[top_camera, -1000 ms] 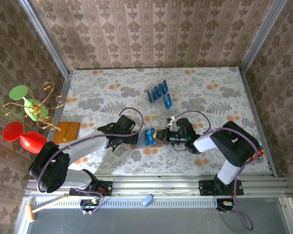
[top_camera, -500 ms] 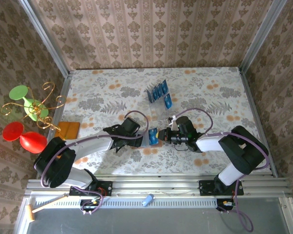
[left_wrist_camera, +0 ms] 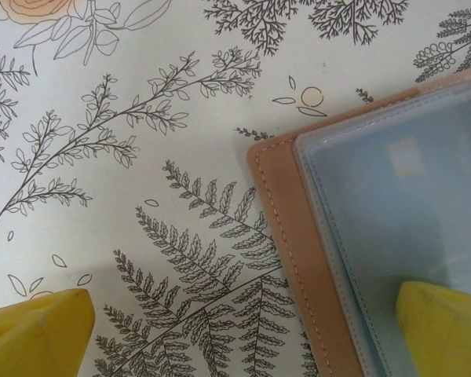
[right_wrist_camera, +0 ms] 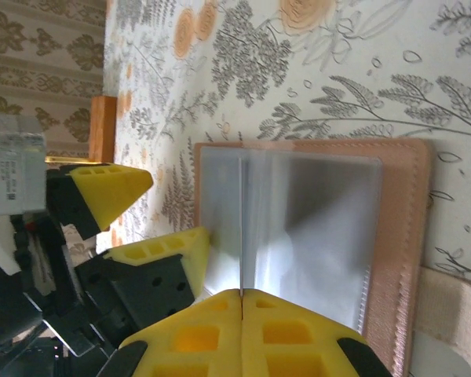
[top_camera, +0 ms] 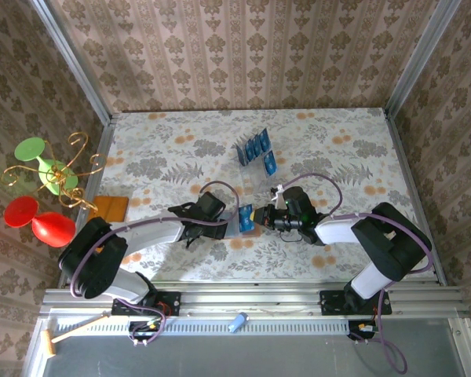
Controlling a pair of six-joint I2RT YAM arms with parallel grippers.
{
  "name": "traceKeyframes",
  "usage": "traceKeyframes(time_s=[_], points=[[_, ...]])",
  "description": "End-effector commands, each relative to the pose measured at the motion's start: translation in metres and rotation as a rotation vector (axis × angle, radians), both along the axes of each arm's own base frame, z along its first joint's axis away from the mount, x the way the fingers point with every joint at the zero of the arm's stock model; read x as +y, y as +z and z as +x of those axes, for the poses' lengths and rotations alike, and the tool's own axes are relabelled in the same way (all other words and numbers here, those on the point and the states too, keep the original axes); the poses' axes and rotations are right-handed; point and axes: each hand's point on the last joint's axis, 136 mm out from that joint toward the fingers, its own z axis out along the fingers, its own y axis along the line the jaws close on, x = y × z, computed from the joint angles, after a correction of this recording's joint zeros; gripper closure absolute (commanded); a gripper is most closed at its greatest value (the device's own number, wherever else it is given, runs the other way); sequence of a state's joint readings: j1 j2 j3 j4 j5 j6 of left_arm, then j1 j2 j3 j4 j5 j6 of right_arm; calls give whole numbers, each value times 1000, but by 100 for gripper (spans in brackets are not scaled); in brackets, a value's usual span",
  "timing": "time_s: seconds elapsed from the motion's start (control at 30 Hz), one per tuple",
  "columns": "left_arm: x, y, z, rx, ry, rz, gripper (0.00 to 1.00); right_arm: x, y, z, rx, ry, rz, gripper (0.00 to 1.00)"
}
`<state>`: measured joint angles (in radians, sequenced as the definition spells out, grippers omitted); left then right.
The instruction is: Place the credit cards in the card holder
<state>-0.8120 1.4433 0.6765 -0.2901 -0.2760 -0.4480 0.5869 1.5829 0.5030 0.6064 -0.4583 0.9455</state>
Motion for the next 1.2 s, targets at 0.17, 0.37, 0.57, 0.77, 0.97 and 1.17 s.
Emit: traceKeyframes(time_s=[0.17,0.37,0.57,0.77,0.97,1.17], points=[[13,-11,-4,14,4,66,0,5,14,16,-75,-35,56,100],[16,-12,-4,16,13,65,0,8,12,22,-81,-47,92,100],[17,-12,-5,18,18,60,0,8,4,25,-81,-66,106,100],[17,-13,-6,22,21,57,0,7,-6,28,-86,-84,111,100],[18,-13,-7,24,25,54,0,7,-12,28,-84,-92,122,100],[19,-13,-8,25,29,53,0,8,-16,28,-77,-92,128,100]])
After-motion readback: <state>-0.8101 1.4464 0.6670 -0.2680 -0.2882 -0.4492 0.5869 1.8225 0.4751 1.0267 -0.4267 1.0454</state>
